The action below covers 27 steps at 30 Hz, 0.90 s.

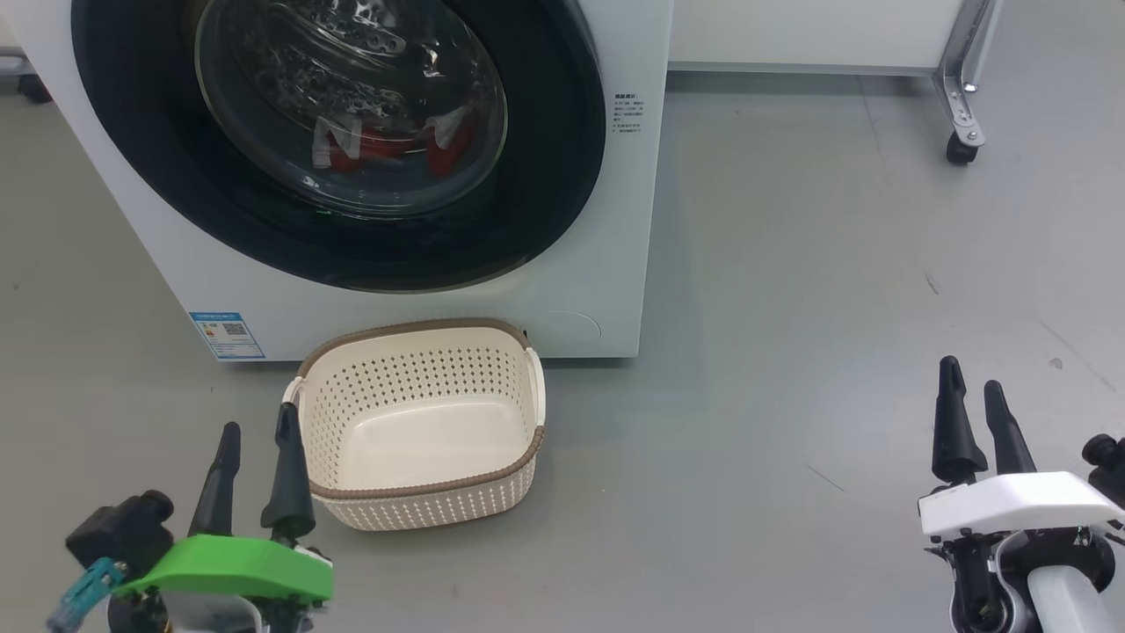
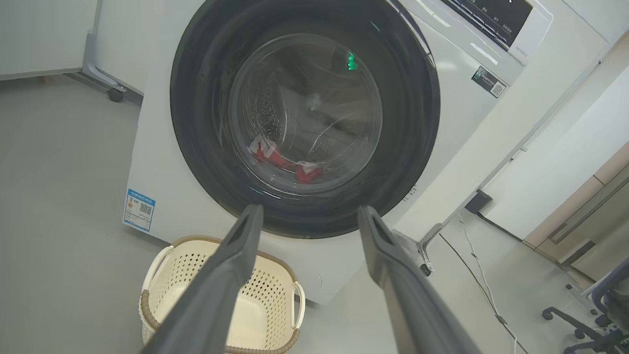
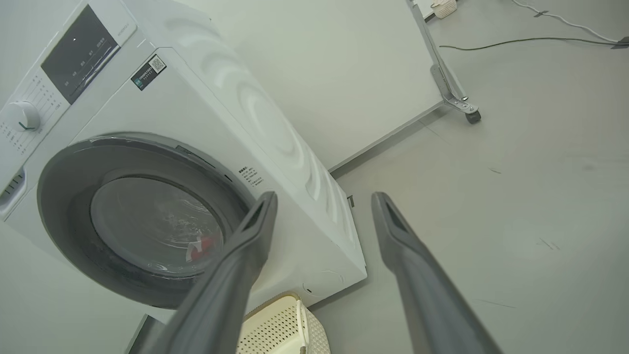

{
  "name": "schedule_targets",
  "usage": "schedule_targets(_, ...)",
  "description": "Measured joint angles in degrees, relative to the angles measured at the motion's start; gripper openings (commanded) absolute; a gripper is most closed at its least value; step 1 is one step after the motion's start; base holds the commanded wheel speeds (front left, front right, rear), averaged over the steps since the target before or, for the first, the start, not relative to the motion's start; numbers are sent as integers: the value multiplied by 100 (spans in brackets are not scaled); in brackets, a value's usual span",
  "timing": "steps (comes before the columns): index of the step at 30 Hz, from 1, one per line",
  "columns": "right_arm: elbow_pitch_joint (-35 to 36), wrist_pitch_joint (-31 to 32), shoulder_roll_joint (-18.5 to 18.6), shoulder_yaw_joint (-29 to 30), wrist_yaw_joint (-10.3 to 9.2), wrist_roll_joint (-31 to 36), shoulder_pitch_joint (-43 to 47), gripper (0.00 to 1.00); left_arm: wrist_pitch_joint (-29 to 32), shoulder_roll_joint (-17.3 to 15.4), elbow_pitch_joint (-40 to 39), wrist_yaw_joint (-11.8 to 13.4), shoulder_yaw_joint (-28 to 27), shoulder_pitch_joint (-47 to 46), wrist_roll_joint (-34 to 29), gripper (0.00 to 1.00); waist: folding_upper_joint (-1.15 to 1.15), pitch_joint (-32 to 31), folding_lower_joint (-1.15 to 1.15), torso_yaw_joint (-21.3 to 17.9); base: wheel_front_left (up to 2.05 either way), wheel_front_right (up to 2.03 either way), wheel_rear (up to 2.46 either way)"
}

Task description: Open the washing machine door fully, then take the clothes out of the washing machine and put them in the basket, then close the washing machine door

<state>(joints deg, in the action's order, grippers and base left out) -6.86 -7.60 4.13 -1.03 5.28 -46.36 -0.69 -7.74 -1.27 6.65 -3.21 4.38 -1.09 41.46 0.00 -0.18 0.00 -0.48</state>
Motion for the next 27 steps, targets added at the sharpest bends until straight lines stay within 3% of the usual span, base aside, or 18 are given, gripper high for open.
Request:
schedule_targets(7, 11, -138, 102, -216, -108, 777, -1, 100, -145, -29, 37, 170, 343, 4, -1136, 100, 0, 16, 0, -20, 0, 0, 0)
schedule_targets(15, -13, -307, 151, -467, -199, 1506, -1, 100, -313, -46, 214, 489, 634, 6, -2020, 100, 0, 23, 0, -35, 0, 0, 0)
schedule_targets(27, -281, -434, 244, -833, -444, 2615, 1, 100, -550, -70, 547, 788, 933, 25, -2697, 100, 0, 13, 0, -54, 0, 0, 0)
